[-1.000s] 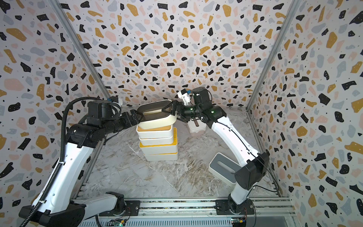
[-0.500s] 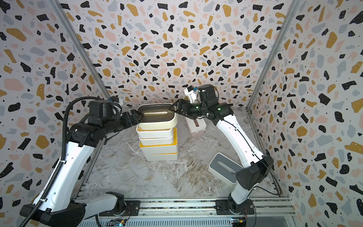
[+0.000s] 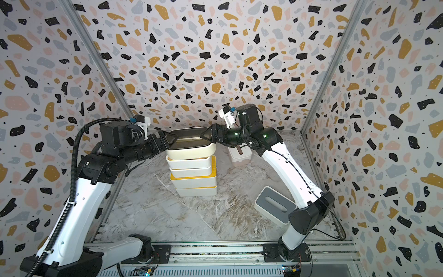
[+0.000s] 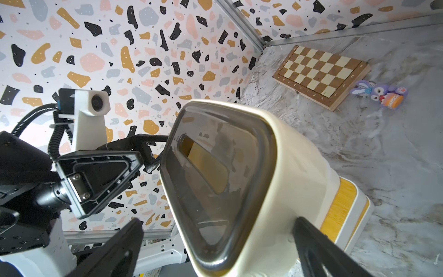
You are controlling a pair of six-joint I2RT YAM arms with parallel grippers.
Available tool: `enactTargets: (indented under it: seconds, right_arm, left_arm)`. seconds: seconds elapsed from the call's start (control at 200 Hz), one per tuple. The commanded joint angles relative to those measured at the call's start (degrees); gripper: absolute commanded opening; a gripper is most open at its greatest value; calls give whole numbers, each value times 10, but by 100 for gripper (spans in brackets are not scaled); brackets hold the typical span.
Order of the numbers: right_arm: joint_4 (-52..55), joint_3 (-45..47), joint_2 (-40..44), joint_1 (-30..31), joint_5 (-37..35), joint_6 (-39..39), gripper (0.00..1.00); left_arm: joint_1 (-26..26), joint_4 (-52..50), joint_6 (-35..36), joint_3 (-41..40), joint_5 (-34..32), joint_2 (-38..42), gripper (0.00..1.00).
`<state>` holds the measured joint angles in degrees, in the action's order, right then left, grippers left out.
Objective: Stack the tissue boxes
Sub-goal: Place the tissue box at the tissue box.
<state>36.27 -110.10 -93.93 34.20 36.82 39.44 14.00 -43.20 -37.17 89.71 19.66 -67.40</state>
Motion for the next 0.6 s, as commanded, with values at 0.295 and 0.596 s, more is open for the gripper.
enactTargets:
  seconds: [0.295,0.596]
  right_arm:
    - [-46,-14,24,18,21,23,99]
    - [-61,-8,18,34,26,34,99]
  left_arm:
    - [-1,77,-49,10,67,11,92]
    - [-1,23,-14,27,3,27,92]
